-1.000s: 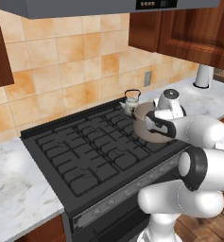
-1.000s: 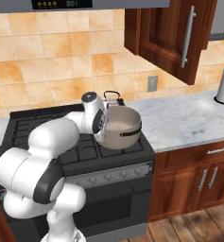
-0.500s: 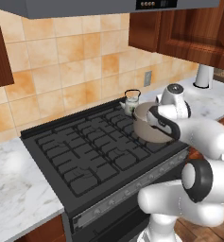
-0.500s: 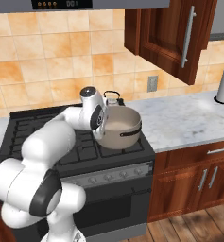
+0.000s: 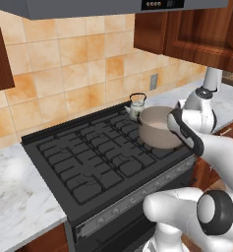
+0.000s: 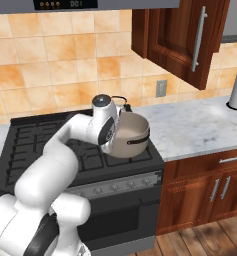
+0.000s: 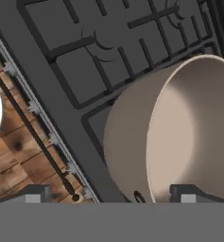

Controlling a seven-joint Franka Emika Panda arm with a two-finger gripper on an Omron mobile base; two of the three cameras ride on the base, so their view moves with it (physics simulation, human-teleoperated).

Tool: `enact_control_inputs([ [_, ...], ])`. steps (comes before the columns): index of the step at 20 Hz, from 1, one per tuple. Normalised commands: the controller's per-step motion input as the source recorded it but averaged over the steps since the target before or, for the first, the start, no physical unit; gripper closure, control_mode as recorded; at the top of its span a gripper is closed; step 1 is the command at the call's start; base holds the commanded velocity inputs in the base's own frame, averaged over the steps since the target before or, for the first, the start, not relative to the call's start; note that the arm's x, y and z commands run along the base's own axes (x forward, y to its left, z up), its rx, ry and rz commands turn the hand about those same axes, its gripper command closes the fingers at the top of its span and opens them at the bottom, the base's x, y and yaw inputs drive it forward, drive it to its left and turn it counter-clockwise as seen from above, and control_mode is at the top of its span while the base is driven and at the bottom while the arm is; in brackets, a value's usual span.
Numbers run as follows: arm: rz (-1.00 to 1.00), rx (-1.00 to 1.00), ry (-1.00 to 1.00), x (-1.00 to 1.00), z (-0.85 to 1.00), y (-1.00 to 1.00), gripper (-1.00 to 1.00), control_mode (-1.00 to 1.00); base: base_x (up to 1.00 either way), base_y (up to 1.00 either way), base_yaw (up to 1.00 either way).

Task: Pick the kettle from the cabinet and place it on a stove burner. Then pick the pot from the counter and place it on another stove burner. Finally, turn both burners on.

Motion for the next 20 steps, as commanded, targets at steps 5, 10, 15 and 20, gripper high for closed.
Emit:
enact_control_inputs([
  [5,-0.02,0.10,-0.01,-0.54,0.05,-0.28,-1.00,-1.00,0.00,0.00,0.00],
  [10,-0.01,0.10,-0.02,-0.52,0.00,-0.28,-1.00,-1.00,0.00,0.00,0.00],
  [15,-0.01,0.09,-0.02,-0.43,0.00,-0.28,-1.00,-1.00,0.00,0.00,0.00],
  [20,-0.01,0.12,-0.01,-0.32,-0.03,-0.25,-1.00,-1.00,0.00,0.00,0.00],
])
